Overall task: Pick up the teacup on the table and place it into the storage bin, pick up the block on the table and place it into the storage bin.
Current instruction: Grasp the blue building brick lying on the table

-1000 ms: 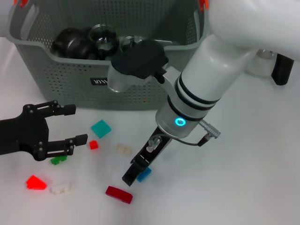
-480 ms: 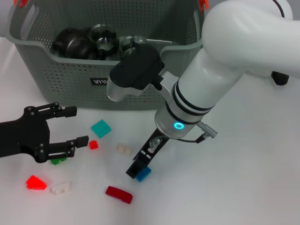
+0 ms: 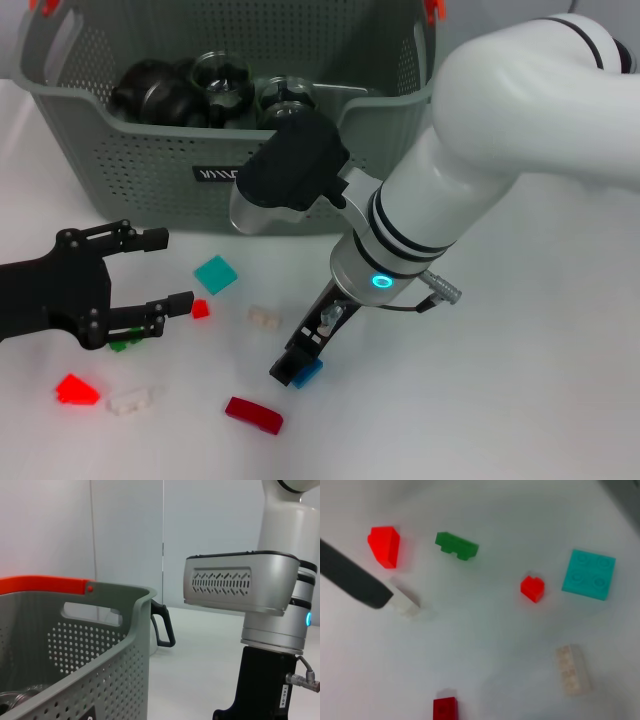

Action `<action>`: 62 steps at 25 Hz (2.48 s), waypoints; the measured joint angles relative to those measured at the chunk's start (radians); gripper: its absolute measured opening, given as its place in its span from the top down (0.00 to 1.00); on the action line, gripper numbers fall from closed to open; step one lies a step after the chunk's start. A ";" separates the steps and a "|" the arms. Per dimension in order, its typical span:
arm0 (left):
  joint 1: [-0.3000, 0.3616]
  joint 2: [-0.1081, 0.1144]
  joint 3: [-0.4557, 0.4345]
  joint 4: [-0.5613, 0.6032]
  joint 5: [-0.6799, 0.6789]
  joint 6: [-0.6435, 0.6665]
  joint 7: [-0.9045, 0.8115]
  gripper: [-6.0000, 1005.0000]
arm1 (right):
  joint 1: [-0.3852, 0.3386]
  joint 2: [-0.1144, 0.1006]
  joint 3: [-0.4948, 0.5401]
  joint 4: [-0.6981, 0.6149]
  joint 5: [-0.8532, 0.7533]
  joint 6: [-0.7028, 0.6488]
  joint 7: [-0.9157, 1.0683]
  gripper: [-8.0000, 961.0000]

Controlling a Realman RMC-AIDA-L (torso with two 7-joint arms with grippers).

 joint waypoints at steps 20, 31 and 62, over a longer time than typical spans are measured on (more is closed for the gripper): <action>-0.003 -0.001 0.000 -0.019 -0.001 -0.012 0.008 0.22 | -0.016 0.001 -0.040 0.000 0.004 0.037 -0.065 0.05; -0.006 0.000 0.000 -0.023 -0.001 -0.020 0.009 0.22 | -0.016 0.001 -0.041 0.000 0.004 0.035 -0.065 0.06; -0.010 0.000 0.000 -0.025 -0.001 -0.022 0.010 0.22 | -0.015 0.001 -0.048 0.000 0.004 0.022 -0.078 0.37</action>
